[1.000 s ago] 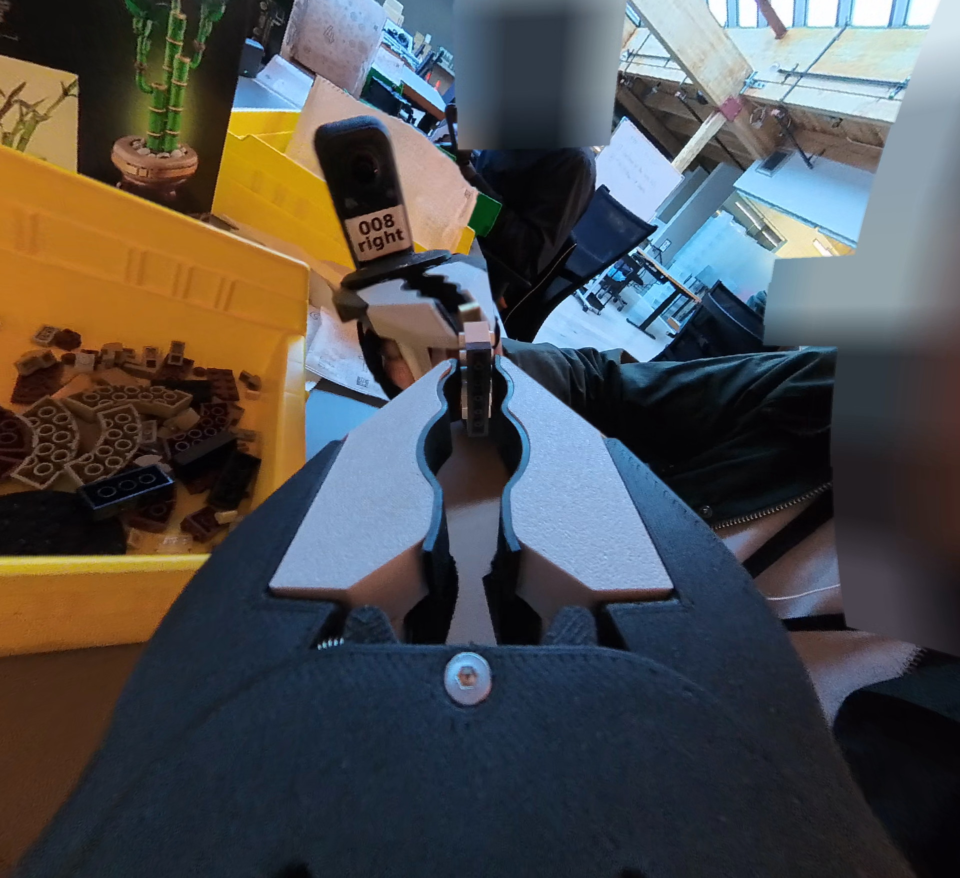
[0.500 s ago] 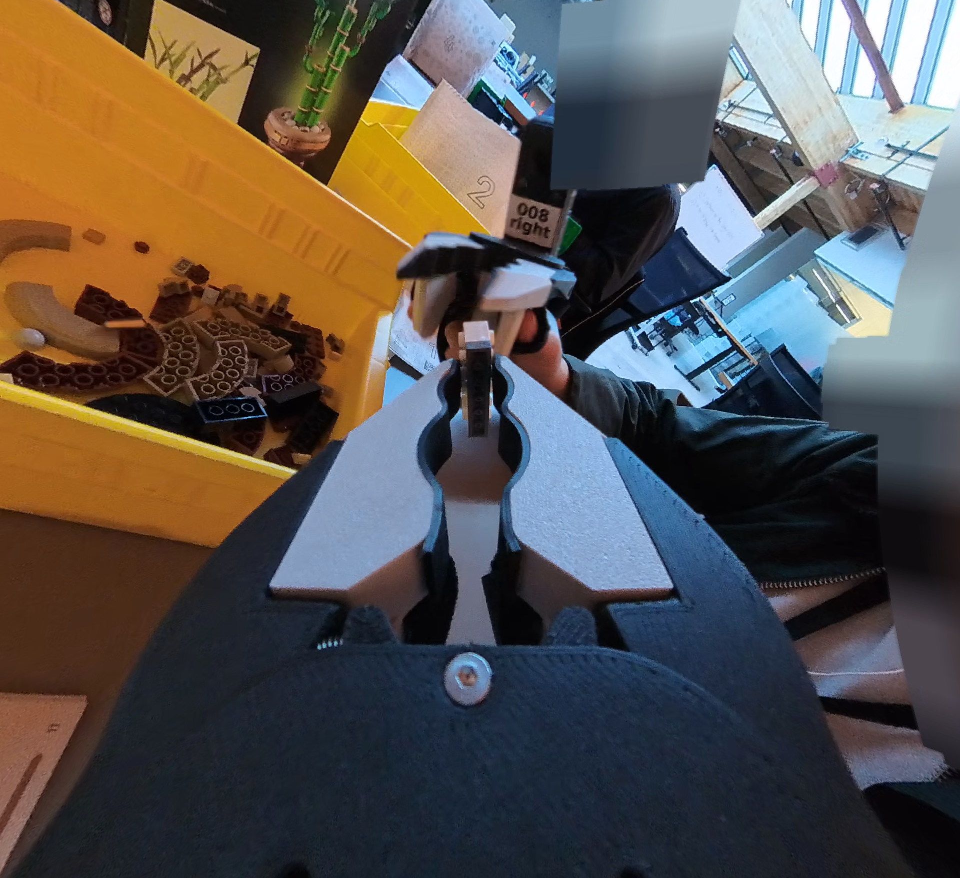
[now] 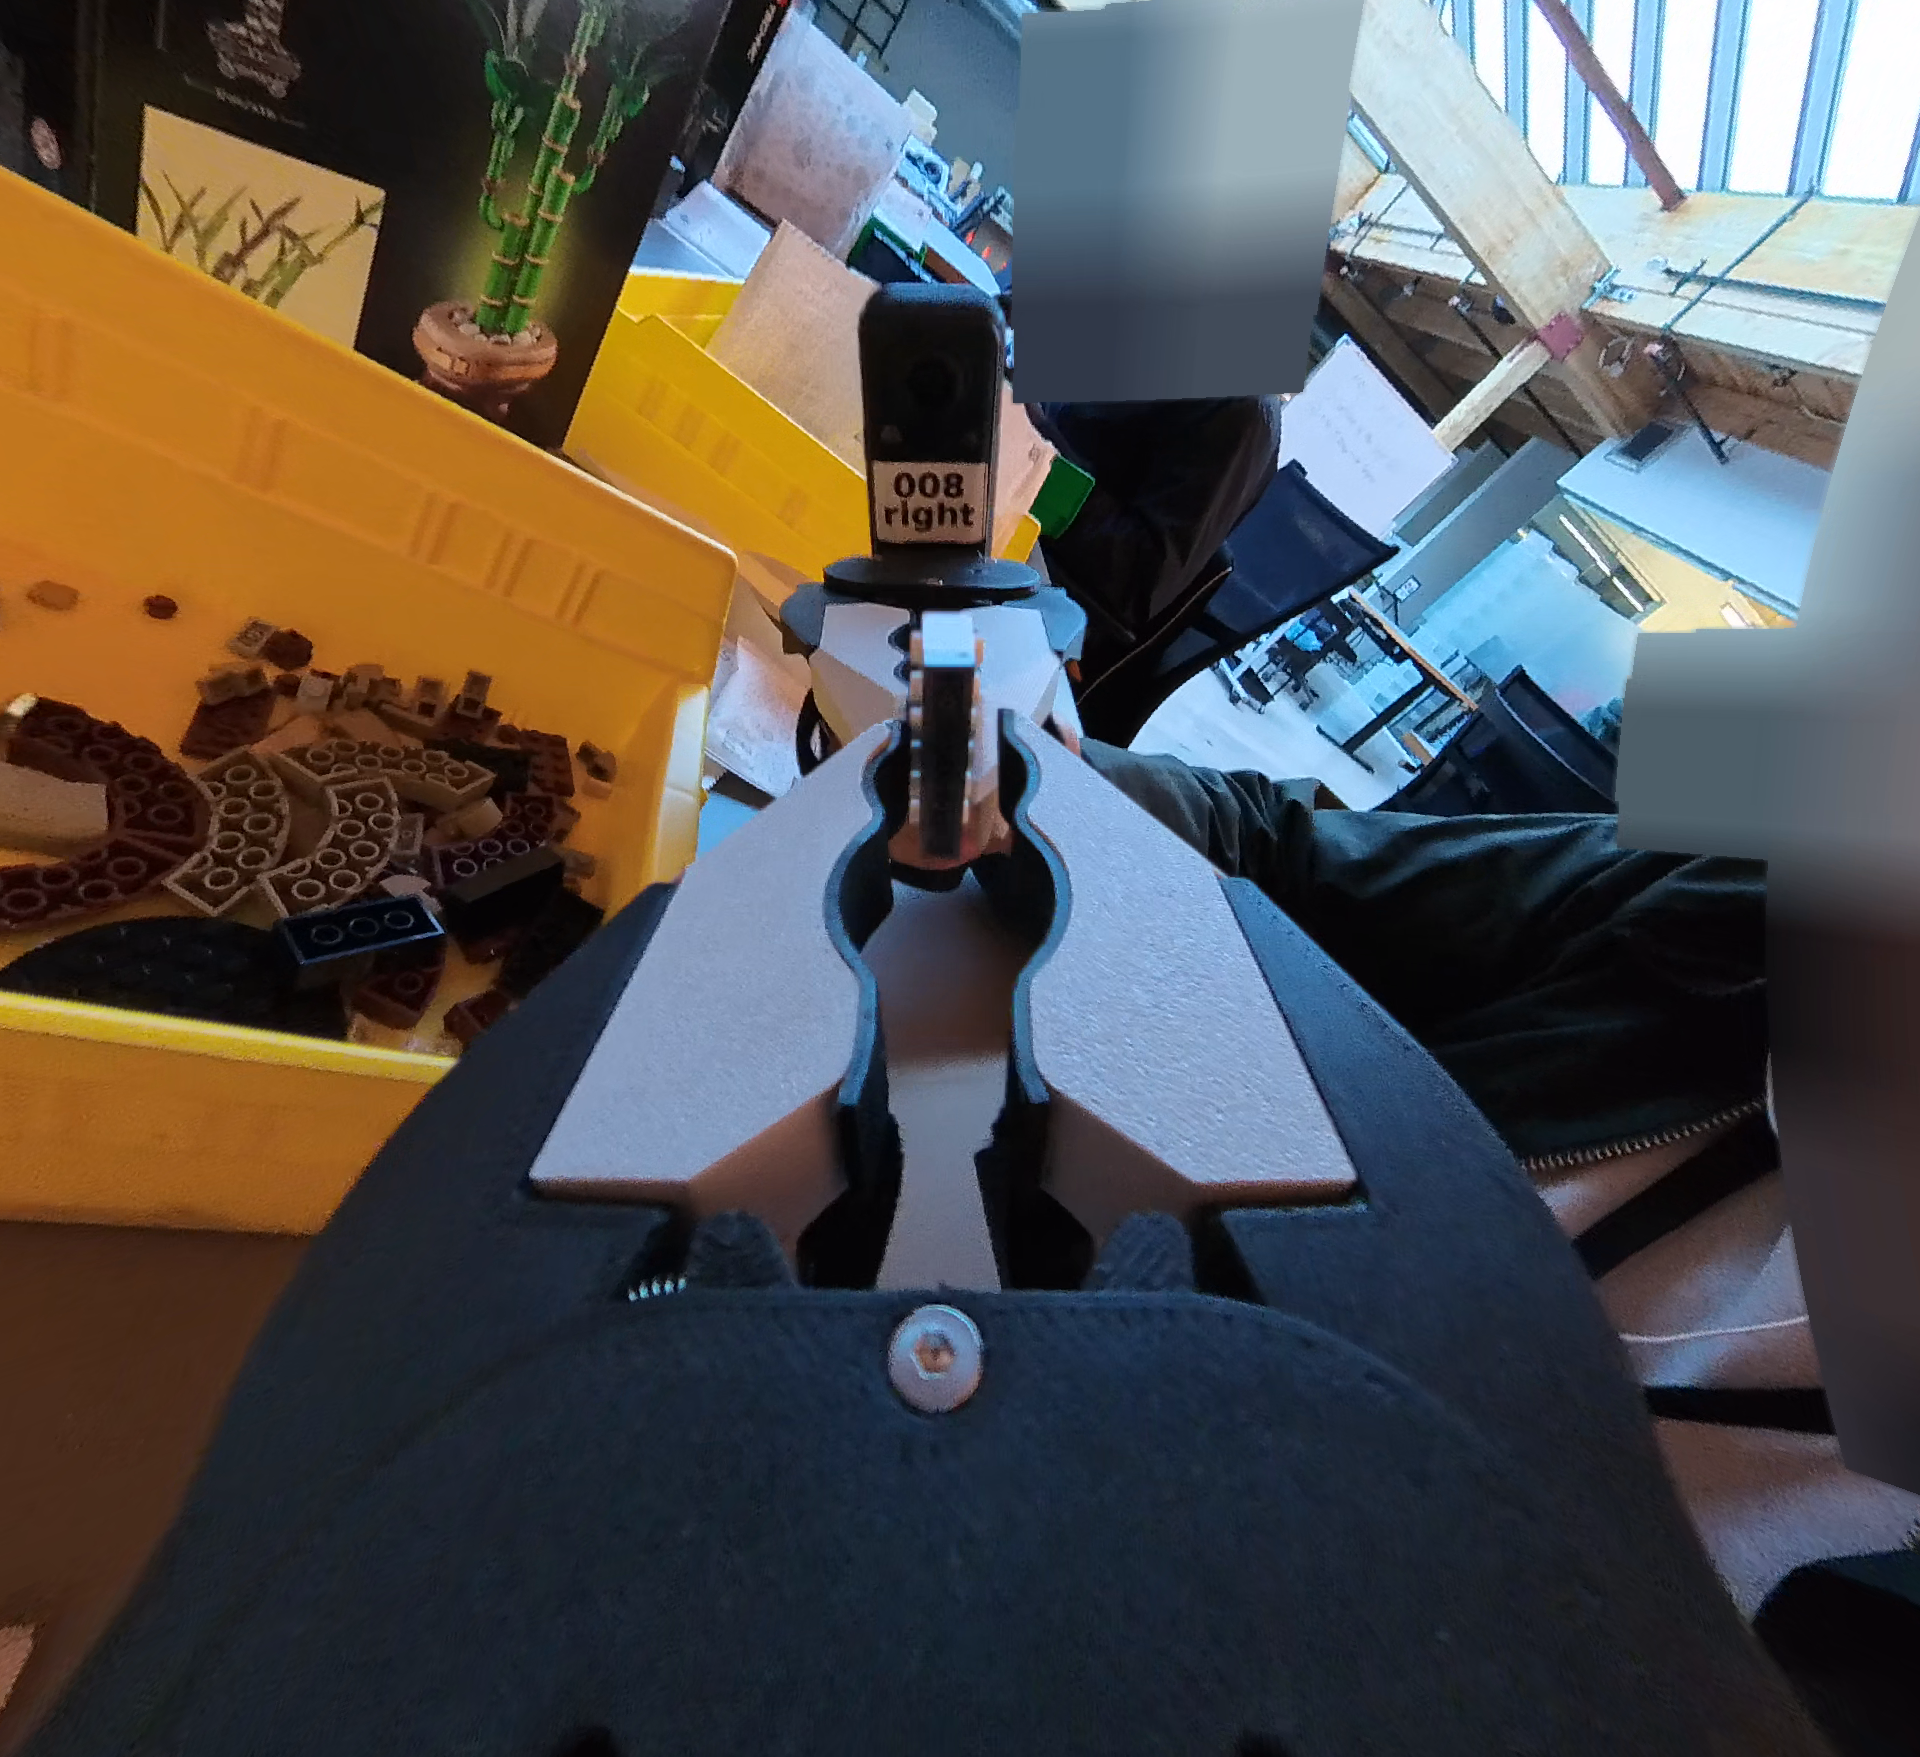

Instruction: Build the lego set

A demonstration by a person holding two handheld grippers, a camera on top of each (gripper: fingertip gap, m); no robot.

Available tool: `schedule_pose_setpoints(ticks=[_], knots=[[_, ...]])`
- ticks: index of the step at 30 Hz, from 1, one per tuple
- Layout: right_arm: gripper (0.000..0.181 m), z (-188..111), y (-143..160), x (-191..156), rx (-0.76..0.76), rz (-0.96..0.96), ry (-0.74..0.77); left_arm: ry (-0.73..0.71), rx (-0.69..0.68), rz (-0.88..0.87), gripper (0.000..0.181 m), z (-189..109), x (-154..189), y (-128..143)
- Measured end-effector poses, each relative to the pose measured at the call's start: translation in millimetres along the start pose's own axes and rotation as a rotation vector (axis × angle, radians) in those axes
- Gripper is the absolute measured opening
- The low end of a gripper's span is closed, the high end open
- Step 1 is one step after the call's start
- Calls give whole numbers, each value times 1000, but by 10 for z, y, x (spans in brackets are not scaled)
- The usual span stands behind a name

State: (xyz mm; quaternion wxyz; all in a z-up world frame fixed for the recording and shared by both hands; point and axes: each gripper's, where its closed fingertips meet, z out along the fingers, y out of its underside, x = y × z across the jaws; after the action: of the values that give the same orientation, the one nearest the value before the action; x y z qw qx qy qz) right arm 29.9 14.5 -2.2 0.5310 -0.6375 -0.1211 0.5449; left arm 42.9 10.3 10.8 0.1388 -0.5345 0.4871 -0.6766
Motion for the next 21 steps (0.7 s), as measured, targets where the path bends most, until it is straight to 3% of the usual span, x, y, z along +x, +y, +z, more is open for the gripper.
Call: schedule_pose_setpoints(ticks=[8,15,21], knots=[[5,0,-5,-23,3,29,-27,-13,-35,34,9,4,3,47],[6,3,-45,-247,15,134,-194,98,-35,39,8,0,223,16],[6,-3,-39,-277,12,188,-245,116,-37,29,9,3,240,24]])
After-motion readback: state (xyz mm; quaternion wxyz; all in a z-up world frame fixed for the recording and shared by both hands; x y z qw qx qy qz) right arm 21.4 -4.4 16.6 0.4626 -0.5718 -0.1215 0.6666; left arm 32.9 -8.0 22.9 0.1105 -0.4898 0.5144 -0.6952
